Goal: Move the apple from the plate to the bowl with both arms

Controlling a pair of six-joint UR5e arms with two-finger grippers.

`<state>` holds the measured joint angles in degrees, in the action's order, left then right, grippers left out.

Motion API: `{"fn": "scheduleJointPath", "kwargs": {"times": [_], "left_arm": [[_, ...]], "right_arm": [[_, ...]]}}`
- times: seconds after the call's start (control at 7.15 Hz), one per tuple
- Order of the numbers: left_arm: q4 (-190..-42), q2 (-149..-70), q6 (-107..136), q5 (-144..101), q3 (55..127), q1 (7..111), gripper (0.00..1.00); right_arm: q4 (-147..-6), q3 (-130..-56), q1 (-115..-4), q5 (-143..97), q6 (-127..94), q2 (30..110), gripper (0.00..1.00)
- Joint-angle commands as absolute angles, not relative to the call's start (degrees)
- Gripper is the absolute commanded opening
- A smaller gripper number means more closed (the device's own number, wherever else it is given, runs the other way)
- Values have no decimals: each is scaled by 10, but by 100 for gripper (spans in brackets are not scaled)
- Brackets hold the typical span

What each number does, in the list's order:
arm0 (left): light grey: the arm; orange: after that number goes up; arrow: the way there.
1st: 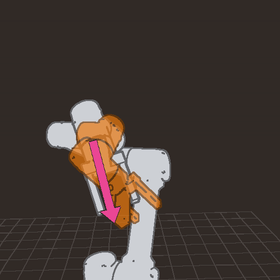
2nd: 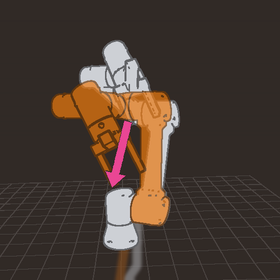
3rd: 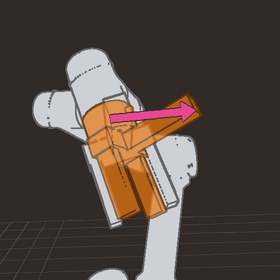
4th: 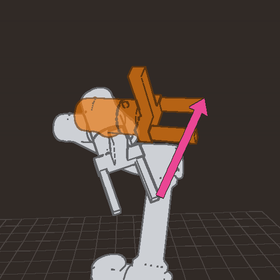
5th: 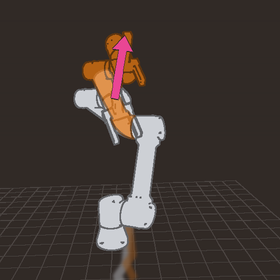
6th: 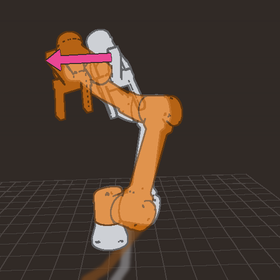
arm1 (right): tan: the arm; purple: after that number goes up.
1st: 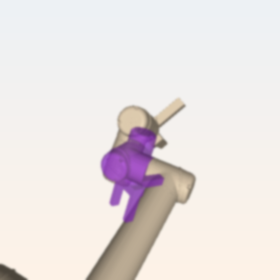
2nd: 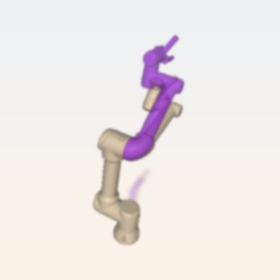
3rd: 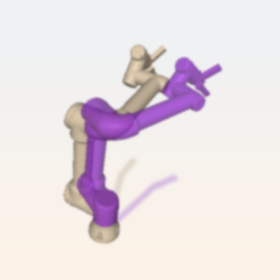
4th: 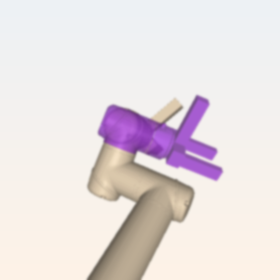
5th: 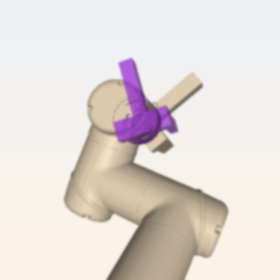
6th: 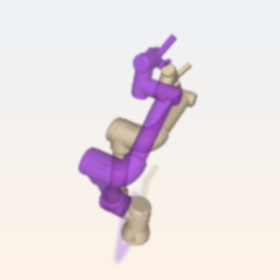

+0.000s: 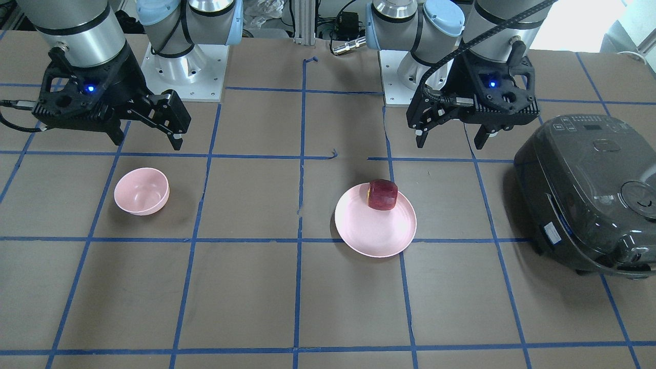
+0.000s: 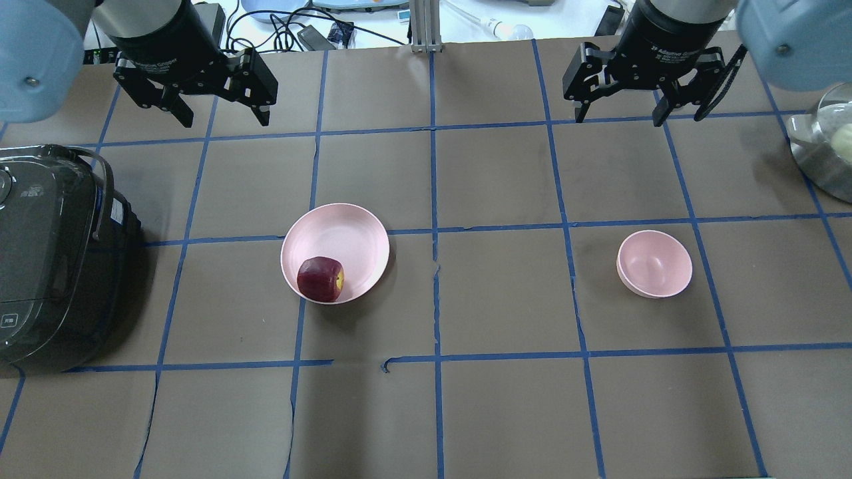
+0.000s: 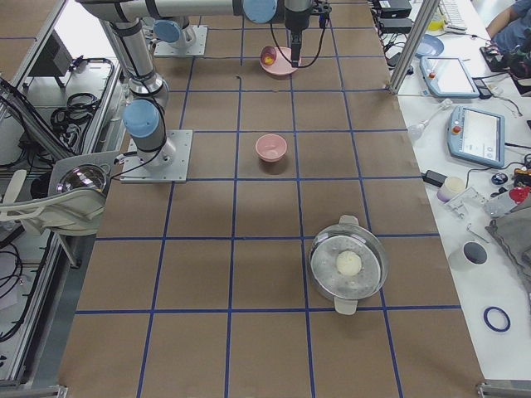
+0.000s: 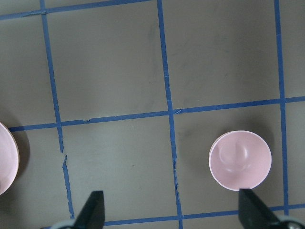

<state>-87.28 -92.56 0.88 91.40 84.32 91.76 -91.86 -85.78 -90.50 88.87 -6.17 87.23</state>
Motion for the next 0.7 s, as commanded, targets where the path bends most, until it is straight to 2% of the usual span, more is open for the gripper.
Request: {"fn": "scheduleJointPath", "kwargs": {"times": [0.0,0.56], "left_arm": [[-877,-925,9,913,843,918,100],[-876,-929,9,912,844,918,100]], "right_arm": [[-918,-859,-904,891,-62,871,100],[-918,-859,-904,892,-61,871,100]]}}
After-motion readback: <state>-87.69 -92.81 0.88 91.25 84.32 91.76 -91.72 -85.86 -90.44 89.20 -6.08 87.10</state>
